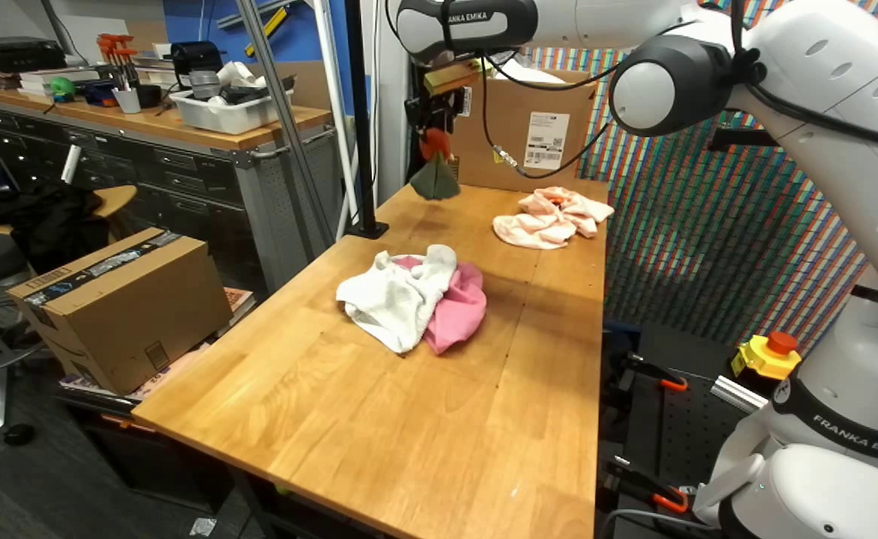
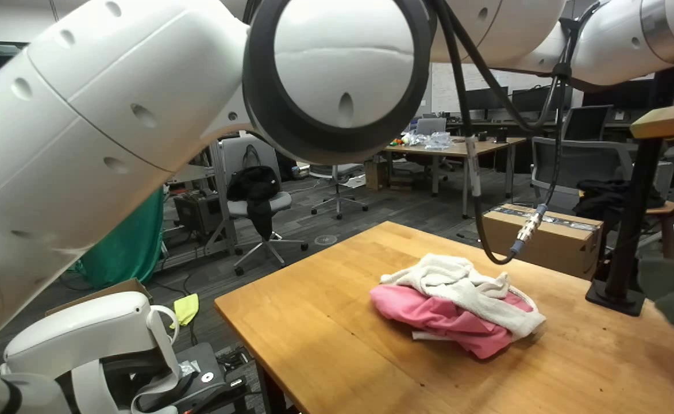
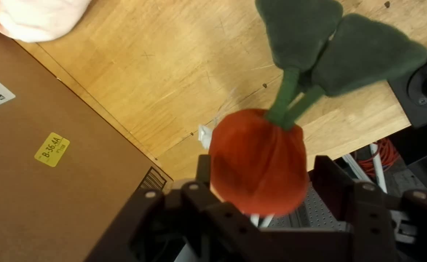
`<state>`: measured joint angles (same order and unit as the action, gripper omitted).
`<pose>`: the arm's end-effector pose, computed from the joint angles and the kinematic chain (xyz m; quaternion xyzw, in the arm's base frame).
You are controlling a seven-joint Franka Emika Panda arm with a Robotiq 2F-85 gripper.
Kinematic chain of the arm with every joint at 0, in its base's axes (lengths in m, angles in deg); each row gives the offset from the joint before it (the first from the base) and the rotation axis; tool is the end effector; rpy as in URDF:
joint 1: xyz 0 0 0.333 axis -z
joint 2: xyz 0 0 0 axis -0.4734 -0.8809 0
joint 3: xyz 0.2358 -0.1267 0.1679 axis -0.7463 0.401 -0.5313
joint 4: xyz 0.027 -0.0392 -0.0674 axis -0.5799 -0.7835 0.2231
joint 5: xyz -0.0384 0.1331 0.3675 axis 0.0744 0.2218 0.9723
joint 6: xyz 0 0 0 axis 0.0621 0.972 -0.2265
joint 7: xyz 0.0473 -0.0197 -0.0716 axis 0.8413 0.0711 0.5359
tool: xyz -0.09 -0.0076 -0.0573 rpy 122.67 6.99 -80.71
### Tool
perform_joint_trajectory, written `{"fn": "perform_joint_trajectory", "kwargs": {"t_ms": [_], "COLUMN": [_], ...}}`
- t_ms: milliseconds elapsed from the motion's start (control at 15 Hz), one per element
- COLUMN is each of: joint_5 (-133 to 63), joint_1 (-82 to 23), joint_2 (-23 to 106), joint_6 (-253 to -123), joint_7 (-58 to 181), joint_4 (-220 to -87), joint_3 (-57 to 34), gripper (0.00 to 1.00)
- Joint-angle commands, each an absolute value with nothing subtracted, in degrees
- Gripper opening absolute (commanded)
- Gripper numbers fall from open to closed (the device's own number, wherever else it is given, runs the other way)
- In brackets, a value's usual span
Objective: Separate the objects on the table
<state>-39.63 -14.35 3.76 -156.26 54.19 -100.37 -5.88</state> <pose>0.7519 -0.2640 0.4268 0.9546 -0.2526 0.0777 0.1371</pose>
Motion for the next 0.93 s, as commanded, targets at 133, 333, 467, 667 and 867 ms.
{"fn": "perform_joint_trajectory", "kwargs": {"t_ms": [133,333,467,667,867], "joint_5": [-39.13,-39.33,-39.62,-39.8,-39.17], "joint_1": [-13.84,-14.2,-14.67,-15.69,-16.9], "joint_2": [2.61,3.65,4.72,6.4,8.14], "joint_6": [-152.71,-150.49,-148.45,-145.46,-142.43], "joint_7": [57.37,58.57,59.63,60.63,62.63], "joint_4": [-95.97,-96.8,-98.08,-100.65,-103.34], "joint_3": [-6.65,-6.72,-6.68,-6.71,-7.75], "gripper": [1.0,1.0,1.0,1.0,1.0]}}
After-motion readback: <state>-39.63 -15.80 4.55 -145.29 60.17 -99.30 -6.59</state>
